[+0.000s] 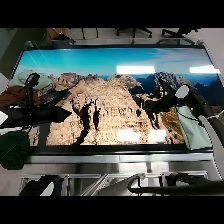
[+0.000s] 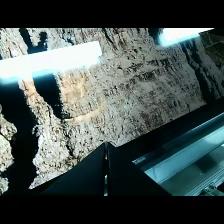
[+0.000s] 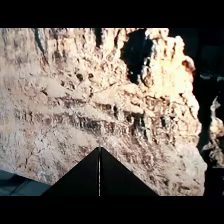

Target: Fold the shirts.

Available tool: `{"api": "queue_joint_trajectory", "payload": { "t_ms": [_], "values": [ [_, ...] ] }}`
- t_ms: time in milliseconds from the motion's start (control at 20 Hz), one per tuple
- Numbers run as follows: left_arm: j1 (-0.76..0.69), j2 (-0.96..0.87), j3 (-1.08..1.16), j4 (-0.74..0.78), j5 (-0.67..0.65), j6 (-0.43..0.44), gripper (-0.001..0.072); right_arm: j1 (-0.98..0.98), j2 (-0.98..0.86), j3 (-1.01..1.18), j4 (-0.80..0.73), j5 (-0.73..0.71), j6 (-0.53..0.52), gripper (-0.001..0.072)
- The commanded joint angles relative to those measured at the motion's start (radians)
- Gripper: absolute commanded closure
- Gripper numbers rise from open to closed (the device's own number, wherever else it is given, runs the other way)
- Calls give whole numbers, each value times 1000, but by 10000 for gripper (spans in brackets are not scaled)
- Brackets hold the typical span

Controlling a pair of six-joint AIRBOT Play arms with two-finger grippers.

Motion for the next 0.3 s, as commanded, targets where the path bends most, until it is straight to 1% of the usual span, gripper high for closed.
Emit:
{"api": "queue_joint_trajectory", "payload": {
  "t_ms": [0,250],
  "values": [
    [-36,39,-23,0,10,-4,691,9,-4,0,16,51,1,692],
    [-35,38,-23,1,13,-4,690,9,-4,0,16,50,1,691]
  ]
}}
